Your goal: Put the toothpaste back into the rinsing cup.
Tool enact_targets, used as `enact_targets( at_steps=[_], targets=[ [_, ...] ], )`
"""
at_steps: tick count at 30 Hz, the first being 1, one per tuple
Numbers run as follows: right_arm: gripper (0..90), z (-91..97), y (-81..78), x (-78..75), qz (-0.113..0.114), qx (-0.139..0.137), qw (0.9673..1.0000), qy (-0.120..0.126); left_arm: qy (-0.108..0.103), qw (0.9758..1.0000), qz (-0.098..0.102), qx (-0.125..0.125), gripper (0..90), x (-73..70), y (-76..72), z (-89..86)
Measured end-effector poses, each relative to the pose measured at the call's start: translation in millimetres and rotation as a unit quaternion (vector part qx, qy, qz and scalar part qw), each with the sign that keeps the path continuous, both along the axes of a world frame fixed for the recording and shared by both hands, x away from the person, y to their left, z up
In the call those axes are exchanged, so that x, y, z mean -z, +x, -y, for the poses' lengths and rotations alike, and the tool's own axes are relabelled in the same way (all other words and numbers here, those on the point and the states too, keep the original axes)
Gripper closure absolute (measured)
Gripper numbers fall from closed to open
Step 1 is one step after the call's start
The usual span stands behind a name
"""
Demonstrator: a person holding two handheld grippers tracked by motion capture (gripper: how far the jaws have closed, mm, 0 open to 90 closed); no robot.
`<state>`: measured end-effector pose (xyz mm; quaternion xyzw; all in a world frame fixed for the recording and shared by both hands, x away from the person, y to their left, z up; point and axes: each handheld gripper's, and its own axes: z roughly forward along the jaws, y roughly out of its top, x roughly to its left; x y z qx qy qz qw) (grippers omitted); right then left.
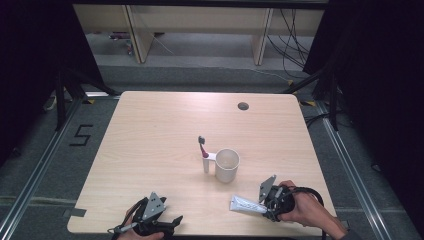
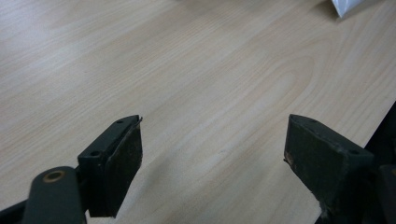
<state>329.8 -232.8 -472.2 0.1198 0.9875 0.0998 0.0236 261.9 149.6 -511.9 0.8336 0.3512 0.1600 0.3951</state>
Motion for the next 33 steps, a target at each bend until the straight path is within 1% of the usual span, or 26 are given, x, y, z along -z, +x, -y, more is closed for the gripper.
enact_targets(
  at_steps=[1, 2, 4, 5, 6, 7, 8, 11, 13, 14, 15, 17, 18, 20, 21, 22, 24, 25, 26, 27, 28, 29, 30, 31, 32, 33],
  targets=[
    [61.6, -1.5, -0.2, -1.8, -0.006, 0.013, 0.9999, -0.01, -0.001, 1.0, -0.001, 0.0, 19.1, 0.2, 0.2, 0.4],
    [62.3, -1.5, 0.5, -2.5, -0.004, 0.014, 0.9997, -0.018, -0.002, 1.0, -0.001, 0.001, 19.2, 0.8, 0.8, 0.5],
    [63.3, -1.3, 1.8, -3.1, -0.001, 0.014, 0.9997, -0.02, -0.002, 1.0, -0.003, 0.002, 19.1, 0.4, 0.4, 0.7],
    [64.7, -1.8, 5.2, -2.5, -0.001, 0.0, 0.9999, -0.015, -0.001, 1.0, -0.003, 0.001, 19.2, 0.1, -0.2, 0.9],
    [67.7, -2.0, 6.6, -3.8, -0.003, 0.009, 0.9997, -0.021, 0.0, 1.0, -0.003, 0.004, 19.1, 0.0, -0.2, 0.9],
    [67.7, -2.0, 6.6, -3.8, -0.003, 0.009, 0.9997, -0.021, 0.0, 1.0, -0.003, 0.004, 19.1, 0.0, -0.2, 0.9],
    [70.7, -1.9, 8.5, -4.1, 0.0, 0.013, 0.9996, -0.024, 0.001, 1.0, -0.004, 0.003, 19.2, 0.1, 0.0, 0.9],
    [71.9, -1.8, 11.3, -2.7, 0.0, 0.007, 0.9998, -0.021, 0.003, 1.0, -0.005, 0.004, 19.1, -0.3, -0.6, 0.8],
    [72.6, -2.8, 10.5, -2.6, -0.001, 0.019, 0.9994, -0.029, 0.003, 1.0, -0.002, 0.003, 19.1, 0.7, 0.1, 1.2],
    [73.0, -3.3, 10.7, -2.5, -0.002, 0.02, 0.9993, -0.031, 0.003, 1.0, -0.004, 0.004, 19.1, 0.7, 0.0, 1.4],
    [73.4, -5.2, 11.0, -1.8, -0.003, 0.021, 0.999, -0.04, 0.004, 1.0, -0.002, 0.004, 19.2, 0.8, 0.0, 1.6],
    [73.5, -7.2, 10.9, -1.6, -0.003, 0.022, 0.9987, -0.045, 0.003, 1.0, -0.002, 0.005, 19.1, 1.0, -0.4, 2.1],
    [73.6, -6.6, 12.6, -0.9, -0.001, 0.013, 0.9989, -0.044, 0.0, 1.0, -0.002, 0.006, 19.2, 1.6, 0.1, 2.0],
    [73.7, -8.2, 12.7, -0.6, -0.001, 0.01, 0.9989, -0.046, 0.0, 1.0, -0.002, 0.005, 19.2, 1.6, 0.1, 2.1],
    [73.7, -8.9, 12.9, -0.8, -0.005, 0.012, 0.9986, -0.051, 0.003, 1.0, -0.001, 0.005, 19.2, 1.3, -0.3, 2.0],
    [73.8, -9.8, 13.2, -0.6, -0.004, 0.009, 0.9985, -0.054, 0.013, 0.9999, -0.001, 0.007, 19.2, 0.6, -0.1, 1.1],
    [73.9, -11.3, 14.9, 0.4, -0.003, 0.001, 0.9982, -0.06, 0.009, 1.0, 0.001, 0.004, 19.2, 1.7, 0.7, 1.9],
    [73.9, -12.8, 13.2, 0.4, -0.006, 0.013, 0.9979, -0.064, 0.011, 0.9999, 0.002, 0.006, 19.2, 1.5, 0.6, 1.7],
    [73.9, -12.8, 13.2, 0.4, -0.006, 0.013, 0.9979, -0.064, 0.011, 0.9999, 0.002, 0.006, 19.1, 1.5, 0.6, 1.7],
    [73.9, -13.5, 15.0, 1.3, -0.001, -0.003, 0.9979, -0.064, 0.011, 0.9999, -0.003, 0.009, 19.2, 0.3, -0.6, 1.6],
    [73.9, -13.5, 15.0, 1.3, -0.001, -0.003, 0.9979, -0.064, 0.011, 0.9999, -0.003, 0.009, 19.2, 0.3, -0.6, 1.6],
    [74.0, -12.4, 17.9, 2.1, 0.003, -0.024, 0.9978, -0.062, 0.012, 0.9999, 0.002, 0.007, 19.2, 1.6, 0.7, 1.6],
    [74.0, -12.6, 16.7, 1.9, -0.002, -0.011, 0.9978, -0.065, 0.012, 0.9999, -0.002, 0.006, 19.2, 1.2, 0.5, 1.6],
    [74.0, -12.5, 17.8, 2.2, 0.002, -0.02, 0.9976, -0.066, 0.011, 0.9999, 0.0, 0.006, 19.2, 1.6, 0.5, 2.0],
    [74.0, -13.8, 16.3, 1.6, -0.002, -0.012, 0.9977, -0.067, 0.014, 0.9998, -0.004, 0.01, 19.1, 0.3, -0.8, 1.8],
    [74.1, -15.1, 14.3, 0.5, -0.008, 0.0, 0.9974, -0.072, 0.013, 0.9999, -0.004, 0.01, 19.2, 0.5, -1.0, 2.2]
  ],
)
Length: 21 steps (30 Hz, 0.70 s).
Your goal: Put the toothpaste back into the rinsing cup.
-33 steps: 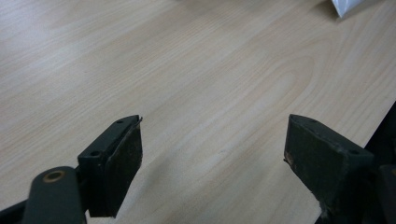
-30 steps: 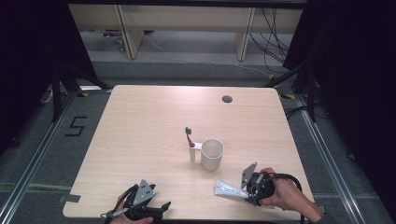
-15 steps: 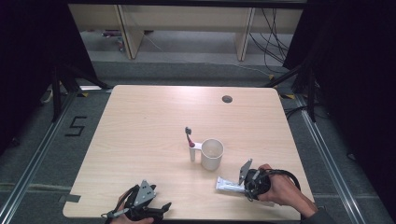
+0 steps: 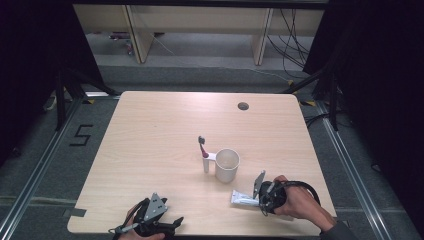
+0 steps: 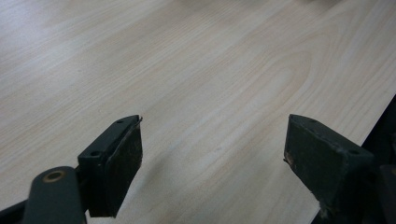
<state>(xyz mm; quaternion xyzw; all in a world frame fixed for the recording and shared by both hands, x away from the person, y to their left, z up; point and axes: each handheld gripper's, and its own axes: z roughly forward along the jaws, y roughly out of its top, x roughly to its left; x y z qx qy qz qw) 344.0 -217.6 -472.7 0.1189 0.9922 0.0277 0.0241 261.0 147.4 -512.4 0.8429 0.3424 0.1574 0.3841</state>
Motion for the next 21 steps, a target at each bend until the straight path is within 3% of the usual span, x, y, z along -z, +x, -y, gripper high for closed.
enact_targets(
  at_steps=[5, 7, 10, 12, 14, 15, 19, 21],
  targets=[
    [74.3, -2.8, -0.5, -0.1, 0.002, 0.003, 0.9999, -0.012, 0.005, 1.0, 0.002, 0.002, 19.3, 0.1, -0.2, 0.6],
    [74.4, -5.0, 0.5, 0.0, -0.001, -0.009, 0.9998, -0.015, 0.0, 1.0, 0.004, 0.0, 19.4, 0.8, 0.0, 1.3],
    [74.7, -6.2, 0.4, 0.4, -0.003, -0.009, 0.9998, -0.02, 0.009, 0.9999, 0.004, 0.003, 19.5, -0.2, 0.1, 0.2],
    [74.8, -7.9, 0.2, -0.2, 0.001, -0.015, 0.9996, -0.026, -0.002, 1.0, 0.004, 0.001, 19.5, 0.7, 0.2, 1.4],
    [74.9, -7.9, 0.8, 0.2, -0.004, -0.016, 0.9996, -0.024, 0.0, 1.0, 0.005, 0.0, 19.4, 0.5, 0.1, 1.2],
    [75.0, -7.7, 1.3, 0.8, 0.002, -0.022, 0.9994, -0.025, 0.011, 0.9999, 0.005, 0.002, 19.5, -0.6, -0.1, 0.2],
    [75.5, -10.1, -0.6, -0.2, 0.004, -0.017, 0.9992, -0.035, 0.005, 1.0, 0.008, -0.001, 19.6, -0.1, 0.4, 0.4],
    [75.7, -8.9, 0.5, 0.7, 0.009, -0.031, 0.999, -0.03, 0.011, 0.9999, 0.006, 0.002, 19.6, -0.8, 0.0, -0.3]
  ],
)
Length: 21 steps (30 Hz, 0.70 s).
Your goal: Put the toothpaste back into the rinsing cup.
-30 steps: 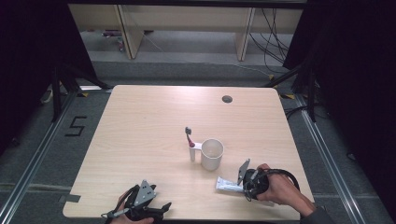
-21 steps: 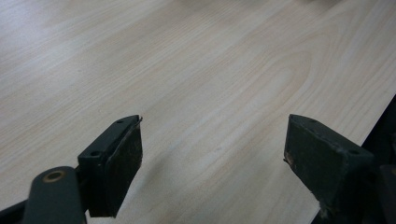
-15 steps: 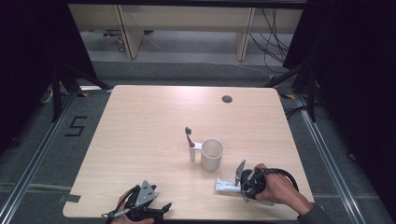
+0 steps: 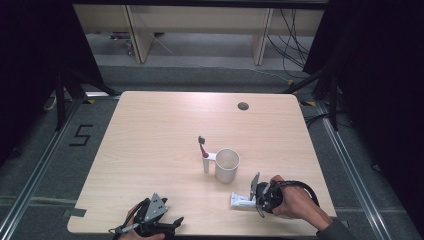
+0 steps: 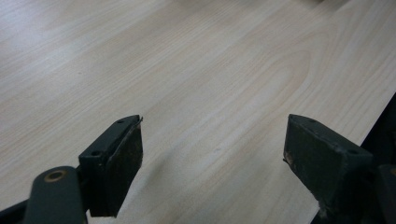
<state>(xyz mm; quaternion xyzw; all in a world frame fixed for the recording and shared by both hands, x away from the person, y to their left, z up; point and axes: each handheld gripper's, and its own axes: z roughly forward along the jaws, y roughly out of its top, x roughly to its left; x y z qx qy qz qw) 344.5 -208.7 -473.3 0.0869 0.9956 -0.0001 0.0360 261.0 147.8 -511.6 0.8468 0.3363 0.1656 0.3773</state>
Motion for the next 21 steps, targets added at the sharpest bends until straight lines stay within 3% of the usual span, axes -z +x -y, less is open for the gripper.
enact_targets(
  at_steps=[1, 2, 4, 7, 10, 11, 16, 18, 19, 21],
  targets=[
    [75.8, -0.2, -0.2, -0.2, 0.0, -0.001, 1.0, -0.001, 0.001, 1.0, 0.001, 0.0, 19.6, -0.1, 0.3, 0.0],
    [76.0, -0.9, -2.9, -0.7, 0.0, 0.012, 0.9999, -0.002, -0.013, 0.9999, 0.0, -0.003, 19.6, 1.0, 0.3, 1.5],
    [76.1, -0.4, -2.6, -0.6, 0.004, 0.007, 1.0, -0.002, -0.007, 1.0, 0.003, -0.003, 19.6, 0.8, 0.4, 0.8],
    [76.2, -1.8, -3.9, -2.2, -0.003, 0.011, 0.9999, -0.005, -0.014, 0.9999, 0.0, -0.004, 19.6, 0.9, 0.1, 1.3],
    [76.3, -1.1, -4.3, -2.8, 0.011, -0.001, 0.9999, 0.001, -0.013, 0.9999, 0.0, -0.004, 19.6, 0.8, 0.0, 1.0],
    [76.4, -0.8, -6.7, -5.4, 0.017, 0.012, 0.9997, 0.008, -0.014, 0.9999, 0.0, -0.004, 19.6, 0.9, 0.2, 1.1],
    [76.5, 0.1, -7.7, -11.1, 0.024, 0.01, 0.9995, 0.021, -0.006, 1.0, 0.001, -0.002, 19.6, 0.2, 0.4, 0.0],
    [76.5, 0.9, -6.3, -15.2, 0.027, -0.009, 0.999, 0.033, -0.013, 0.9999, 0.0, -0.005, 19.6, 0.5, 0.6, 0.6],
    [76.5, 1.8, -9.3, -19.2, 0.028, 0.014, 0.9987, 0.039, -0.002, 1.0, 0.001, -0.001, 19.6, -0.4, 1.0, -0.9],
    [76.5, 2.5, -9.0, -20.1, 0.033, 0.007, 0.9983, 0.047, -0.001, 1.0, 0.0, 0.0, 19.6, -0.5, 0.8, -1.0]
  ],
)
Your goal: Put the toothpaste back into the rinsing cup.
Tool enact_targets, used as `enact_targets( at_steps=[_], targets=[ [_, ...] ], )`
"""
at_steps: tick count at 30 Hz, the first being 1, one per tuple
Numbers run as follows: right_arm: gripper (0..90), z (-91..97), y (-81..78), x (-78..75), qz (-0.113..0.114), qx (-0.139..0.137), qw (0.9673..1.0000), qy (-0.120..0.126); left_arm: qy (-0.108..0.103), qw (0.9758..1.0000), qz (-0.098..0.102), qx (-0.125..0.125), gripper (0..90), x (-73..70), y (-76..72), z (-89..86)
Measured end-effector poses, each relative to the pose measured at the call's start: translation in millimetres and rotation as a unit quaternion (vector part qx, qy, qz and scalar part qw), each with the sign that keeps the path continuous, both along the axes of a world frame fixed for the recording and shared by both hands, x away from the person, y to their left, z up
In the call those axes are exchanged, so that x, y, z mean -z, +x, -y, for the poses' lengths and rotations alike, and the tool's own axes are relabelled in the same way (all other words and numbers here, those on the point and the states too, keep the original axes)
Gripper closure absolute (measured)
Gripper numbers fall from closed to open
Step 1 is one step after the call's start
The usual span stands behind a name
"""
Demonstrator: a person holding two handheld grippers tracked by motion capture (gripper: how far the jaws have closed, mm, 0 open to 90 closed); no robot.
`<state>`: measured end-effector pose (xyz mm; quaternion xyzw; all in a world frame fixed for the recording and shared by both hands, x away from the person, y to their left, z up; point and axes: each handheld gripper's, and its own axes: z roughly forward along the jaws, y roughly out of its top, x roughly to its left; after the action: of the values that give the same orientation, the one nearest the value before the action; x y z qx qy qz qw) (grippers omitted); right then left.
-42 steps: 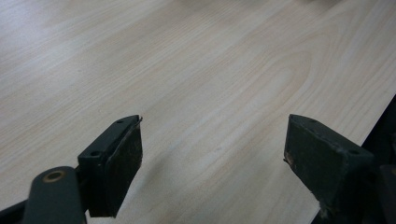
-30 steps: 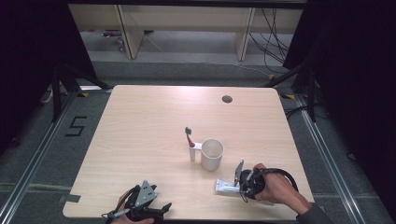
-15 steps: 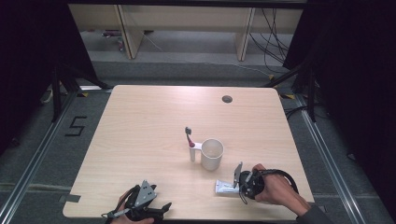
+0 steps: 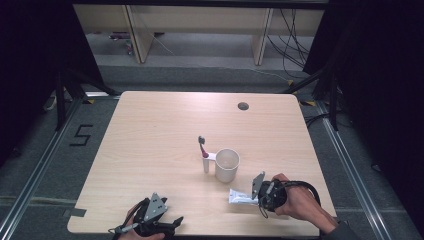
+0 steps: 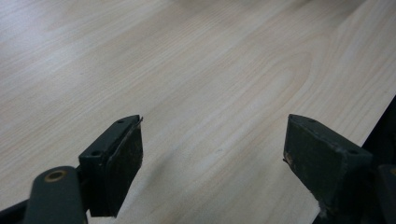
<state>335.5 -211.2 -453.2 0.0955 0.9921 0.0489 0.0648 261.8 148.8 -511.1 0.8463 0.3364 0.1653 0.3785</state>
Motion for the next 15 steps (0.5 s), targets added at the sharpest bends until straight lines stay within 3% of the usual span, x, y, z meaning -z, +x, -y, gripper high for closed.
enact_targets(
  at_steps=[1, 2, 3, 5, 6, 7, 8, 11, 12, 13, 15],
  targets=[
    [76.5, 0.8, -0.8, -3.0, 0.001, 0.004, 1.0, 0.004, -0.004, 1.0, 0.0, -0.002, 19.6, 0.3, 0.1, 0.5],
    [76.5, 1.9, 1.2, -5.3, 0.009, -0.012, 0.9997, 0.018, -0.015, 0.9999, -0.001, -0.005, 19.6, 1.0, -0.5, 1.8],
    [76.5, 2.7, -0.3, -7.5, 0.006, 0.004, 0.9998, 0.018, -0.015, 0.9999, -0.001, -0.006, 19.6, 1.0, -0.4, 1.8],
    [76.5, 4.3, 2.7, -11.3, 0.016, -0.017, 0.9989, 0.04, -0.001, 1.0, 0.0, 0.0, 19.6, 0.1, 0.1, 0.1],
    [76.5, 6.1, 2.5, -17.1, 0.016, -0.012, 0.9983, 0.055, -0.002, 1.0, 0.0, -0.001, 19.6, 0.2, 0.1, 0.3],
    [76.5, 6.1, 2.5, -17.1, 0.016, -0.012, 0.9983, 0.055, -0.008, 1.0, 0.001, -0.004, 19.6, 0.7, 0.1, 1.0],
    [76.5, 7.1, 2.2, -22.3, 0.015, -0.004, 0.9966, 0.081, -0.015, 0.9999, -0.001, -0.005, 19.6, 0.9, -0.2, 1.6],
    [76.5, 9.1, 2.0, -29.0, 0.012, 0.003, 0.9954, 0.095, -0.003, 1.0, 0.0, -0.002, 19.6, 0.2, 0.0, 0.0],
    [76.5, 10.0, 2.7, -31.5, 0.015, -0.002, 0.9946, 0.103, -0.007, 1.0, 0.001, -0.004, 19.6, 0.5, 0.2, 0.5],
    [76.5, 13.4, 2.3, -38.7, 0.022, 0.016, 0.9917, 0.126, -0.011, 0.9999, 0.0, -0.005, 19.6, 0.7, 0.1, 1.0],
    [76.6, 15.8, 3.8, -44.0, 0.042, 0.013, 0.9887, 0.143, -0.004, 1.0, 0.001, -0.003, 19.6, 0.1, -0.1, 0.3]
  ],
)
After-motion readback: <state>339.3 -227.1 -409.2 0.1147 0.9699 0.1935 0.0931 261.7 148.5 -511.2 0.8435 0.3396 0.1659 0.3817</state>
